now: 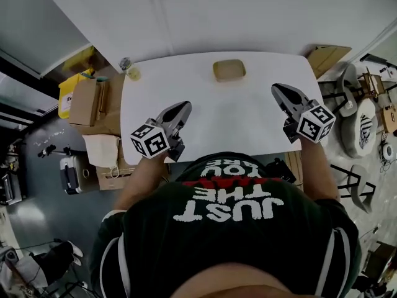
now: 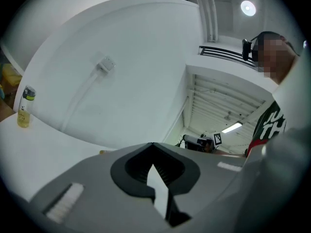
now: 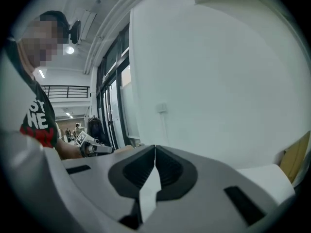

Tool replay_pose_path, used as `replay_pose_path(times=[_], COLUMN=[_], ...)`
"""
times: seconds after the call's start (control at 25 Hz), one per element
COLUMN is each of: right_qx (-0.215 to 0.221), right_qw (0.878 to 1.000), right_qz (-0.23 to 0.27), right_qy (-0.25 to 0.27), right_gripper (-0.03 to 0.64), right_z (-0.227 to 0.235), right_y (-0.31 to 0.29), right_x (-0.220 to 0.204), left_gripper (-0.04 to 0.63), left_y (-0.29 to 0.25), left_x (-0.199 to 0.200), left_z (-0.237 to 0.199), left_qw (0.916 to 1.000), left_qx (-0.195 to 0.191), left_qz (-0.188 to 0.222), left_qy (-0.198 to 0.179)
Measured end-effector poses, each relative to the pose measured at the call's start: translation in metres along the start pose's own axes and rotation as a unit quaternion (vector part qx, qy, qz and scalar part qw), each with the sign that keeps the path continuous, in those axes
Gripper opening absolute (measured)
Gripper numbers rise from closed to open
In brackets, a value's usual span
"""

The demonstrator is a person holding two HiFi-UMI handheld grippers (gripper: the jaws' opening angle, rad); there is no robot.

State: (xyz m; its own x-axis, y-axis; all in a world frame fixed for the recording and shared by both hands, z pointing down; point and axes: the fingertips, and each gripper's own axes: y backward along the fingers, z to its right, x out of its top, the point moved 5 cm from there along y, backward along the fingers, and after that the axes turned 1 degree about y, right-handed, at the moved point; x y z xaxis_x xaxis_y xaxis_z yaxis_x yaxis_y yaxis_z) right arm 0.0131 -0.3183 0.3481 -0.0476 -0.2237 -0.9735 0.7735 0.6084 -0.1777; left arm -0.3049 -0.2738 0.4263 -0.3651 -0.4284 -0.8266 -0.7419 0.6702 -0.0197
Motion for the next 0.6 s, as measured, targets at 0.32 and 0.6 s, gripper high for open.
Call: replay_pose_path(times=[0.32,0.6], right_qx=[0.051,0.08], right_qw=[0.998,0.996], right_qz=[-0.024,-0.05], right_qy=[-0.009,-0.008], right_gripper=[0.008,0.008], right_z=[0.067,0.121], right_y=[-0.036,-0.067], right_x=[-0.018,-0.048], left_gripper=[-0.006,-0.006], left_y=[-0.055,-0.113], left_x=[-0.012,-0.038], left_z=[-0.022,-0.058], left_qw=[0.9981,0.9927], left_qx=[0.057,0.095], left_qz=[-0.022,-0.049], left_qy=[0.011,0.055])
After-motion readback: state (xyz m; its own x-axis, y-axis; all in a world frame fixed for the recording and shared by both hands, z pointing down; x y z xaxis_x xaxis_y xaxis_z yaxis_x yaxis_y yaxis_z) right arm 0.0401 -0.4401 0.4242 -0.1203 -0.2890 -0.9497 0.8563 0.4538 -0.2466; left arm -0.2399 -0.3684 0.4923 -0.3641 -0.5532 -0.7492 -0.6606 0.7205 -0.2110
